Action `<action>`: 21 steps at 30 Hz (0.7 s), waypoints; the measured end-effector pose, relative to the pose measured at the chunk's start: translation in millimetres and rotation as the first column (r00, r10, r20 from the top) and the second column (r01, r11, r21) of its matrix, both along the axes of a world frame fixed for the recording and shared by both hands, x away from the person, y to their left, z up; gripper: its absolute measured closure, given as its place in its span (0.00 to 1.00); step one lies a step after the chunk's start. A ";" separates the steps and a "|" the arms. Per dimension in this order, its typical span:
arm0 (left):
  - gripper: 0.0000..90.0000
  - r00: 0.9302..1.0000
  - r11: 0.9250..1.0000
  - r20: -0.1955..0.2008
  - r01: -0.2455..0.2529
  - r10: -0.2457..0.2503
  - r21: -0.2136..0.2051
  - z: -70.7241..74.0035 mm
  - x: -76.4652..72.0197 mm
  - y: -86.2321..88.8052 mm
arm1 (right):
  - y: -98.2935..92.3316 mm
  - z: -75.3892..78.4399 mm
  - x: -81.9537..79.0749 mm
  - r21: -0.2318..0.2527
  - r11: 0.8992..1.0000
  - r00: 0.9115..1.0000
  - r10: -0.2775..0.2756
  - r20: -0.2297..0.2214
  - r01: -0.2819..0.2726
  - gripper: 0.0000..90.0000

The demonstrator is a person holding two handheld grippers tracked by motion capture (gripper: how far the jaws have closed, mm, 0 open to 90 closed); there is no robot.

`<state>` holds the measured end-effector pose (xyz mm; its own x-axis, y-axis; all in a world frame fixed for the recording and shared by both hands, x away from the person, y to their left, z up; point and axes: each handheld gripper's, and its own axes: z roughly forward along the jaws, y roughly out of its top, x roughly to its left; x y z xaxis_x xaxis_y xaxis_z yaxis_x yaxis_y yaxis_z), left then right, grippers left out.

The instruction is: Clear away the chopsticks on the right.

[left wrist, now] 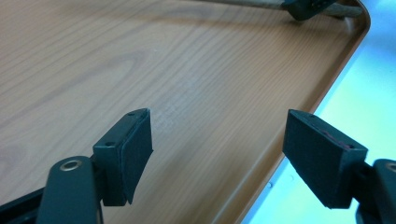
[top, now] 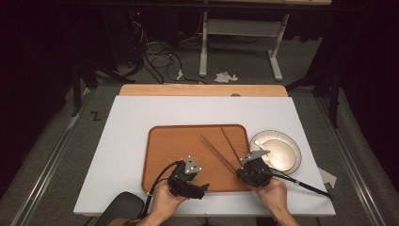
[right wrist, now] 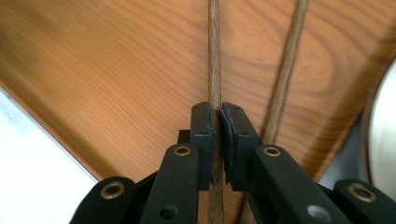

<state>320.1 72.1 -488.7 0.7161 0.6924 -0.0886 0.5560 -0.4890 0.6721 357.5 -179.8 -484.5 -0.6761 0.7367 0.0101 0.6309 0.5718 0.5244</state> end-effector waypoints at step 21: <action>0.27 1.000 1.000 0.005 0.005 -0.005 0.012 0.3 -1.0 -0.6 | -0.8 1.0 -0.7 -0.057 0.998 0.998 0.002 0.062 0.002 0.86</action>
